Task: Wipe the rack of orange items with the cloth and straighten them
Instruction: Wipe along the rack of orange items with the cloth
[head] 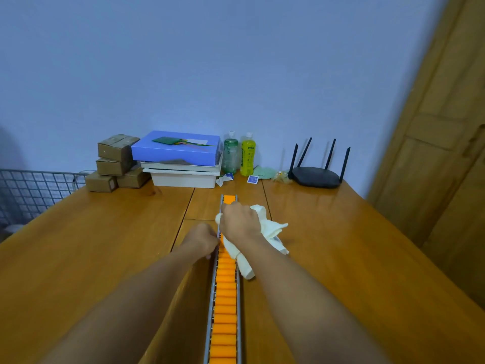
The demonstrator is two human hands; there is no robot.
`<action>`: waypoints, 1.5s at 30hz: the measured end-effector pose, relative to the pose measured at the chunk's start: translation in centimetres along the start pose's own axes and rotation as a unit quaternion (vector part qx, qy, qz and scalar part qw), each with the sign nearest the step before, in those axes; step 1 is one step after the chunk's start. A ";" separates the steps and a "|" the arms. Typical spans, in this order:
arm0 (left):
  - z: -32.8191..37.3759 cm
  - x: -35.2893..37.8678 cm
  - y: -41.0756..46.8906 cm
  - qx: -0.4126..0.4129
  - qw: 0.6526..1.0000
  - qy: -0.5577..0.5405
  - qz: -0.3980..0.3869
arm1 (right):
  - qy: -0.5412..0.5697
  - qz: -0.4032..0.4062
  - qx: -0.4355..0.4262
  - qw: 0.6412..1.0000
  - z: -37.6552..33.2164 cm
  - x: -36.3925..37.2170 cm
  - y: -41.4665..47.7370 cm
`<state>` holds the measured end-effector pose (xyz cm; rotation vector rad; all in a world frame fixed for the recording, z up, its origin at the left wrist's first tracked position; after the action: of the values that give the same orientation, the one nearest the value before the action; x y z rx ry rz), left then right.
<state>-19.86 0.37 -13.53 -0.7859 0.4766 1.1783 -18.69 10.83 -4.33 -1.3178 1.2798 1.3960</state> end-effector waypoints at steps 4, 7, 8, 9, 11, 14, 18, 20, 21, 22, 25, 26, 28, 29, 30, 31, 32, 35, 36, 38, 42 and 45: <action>0.0 0.4 -1.5 0.002 1.000 0.009 -0.010 | -0.012 -0.052 -0.003 0.999 -1.3 2.6 -1.1; -0.5 0.9 -1.7 0.007 1.000 0.002 -0.021 | -0.025 -0.054 -0.008 0.998 -1.2 3.3 -1.6; -0.7 1.0 -1.7 0.007 1.000 -0.001 -0.023 | -0.027 -0.053 -0.011 0.998 -1.1 3.2 -1.8; -0.8 1.0 -1.7 0.006 1.000 -0.004 -0.023 | -0.029 -0.052 -0.013 0.998 -0.9 3.2 -1.8; -0.8 1.0 -1.6 0.007 1.000 -0.004 -0.015 | -0.027 -0.056 -0.012 0.998 -0.4 3.1 -2.0; -0.6 0.9 -1.5 0.008 1.000 0.004 -0.006 | -0.023 -0.057 0.002 0.998 0.5 3.0 -2.2; -0.7 1.0 -1.6 0.010 1.000 0.008 -0.002 | -0.019 -0.056 0.017 0.998 1.5 3.1 -2.6; -0.6 1.0 -1.8 0.013 1.000 0.008 0.001 | -0.018 -0.053 0.026 0.998 2.1 3.0 -3.0; -0.6 1.1 -1.9 0.013 1.000 0.010 0.001 | -0.018 -0.053 0.030 0.998 2.4 2.9 -3.2; -0.6 1.2 -2.0 0.013 1.000 0.013 0.001 | -0.018 -0.054 0.034 0.998 2.7 2.9 -3.5; -0.6 1.3 -2.5 0.013 1.000 0.026 0.001 | -0.022 -0.058 0.040 0.997 3.2 2.6 -4.2; -0.6 1.3 -2.7 0.013 1.000 0.029 0.000 | -0.024 -0.055 0.041 0.997 3.3 2.3 -4.5; -0.4 1.4 -3.2 0.014 0.999 0.033 -0.008 | -0.033 -0.042 0.044 0.998 3.4 1.5 -5.0; -0.4 1.5 -3.4 0.013 0.999 0.035 -0.015 | -0.037 -0.035 0.045 0.998 3.3 0.9 -5.3; -0.3 1.6 -3.7 0.009 0.999 0.040 -0.024 | -0.042 -0.027 0.045 0.998 3.2 0.2 -5.5; -0.4 1.8 -4.0 0.005 0.998 0.048 -0.036 | -0.047 -0.019 0.042 0.998 2.9 -0.4 -5.7; -0.4 1.9 -4.3 0.000 0.997 0.055 -0.046 | -0.051 -0.011 0.038 0.998 2.5 -1.0 -5.9; -0.6 2.3 -5.1 -0.010 0.995 0.067 -0.068 | -0.064 0.012 0.015 0.998 0.8 -2.3 -6.6; -0.7 2.4 -5.4 -0.012 0.995 0.071 -0.072 | -0.067 0.015 0.008 0.998 0.2 -2.4 -6.9; -0.7 2.6 -6.2 -0.015 0.994 0.078 -0.079 | -0.072 0.014 -0.007 0.997 -1.0 -2.2 -7.4; -0.7 3.0 -7.8 -0.016 0.992 0.093 -0.080 | -0.069 -0.006 -0.022 0.997 -2.5 -0.8 -8.5; -0.8 3.2 -8.7 -0.014 0.992 0.103 -0.074 | -0.070 -0.032 -0.021 0.997 -2.7 1.0 -9.3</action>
<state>-10.62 0.32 -13.70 -0.9557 0.5642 0.9730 -9.23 9.56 -6.40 -1.2548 1.1101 1.4509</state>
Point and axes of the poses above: each hand's wrist, its own y-axis towards the middle knuckle, its own x-axis out of the palm, z = x × y, the point moved 10 cm from there along y, towards the middle knuckle, and after that the axes turned 12 degrees about -z, right-handed, at the moved point
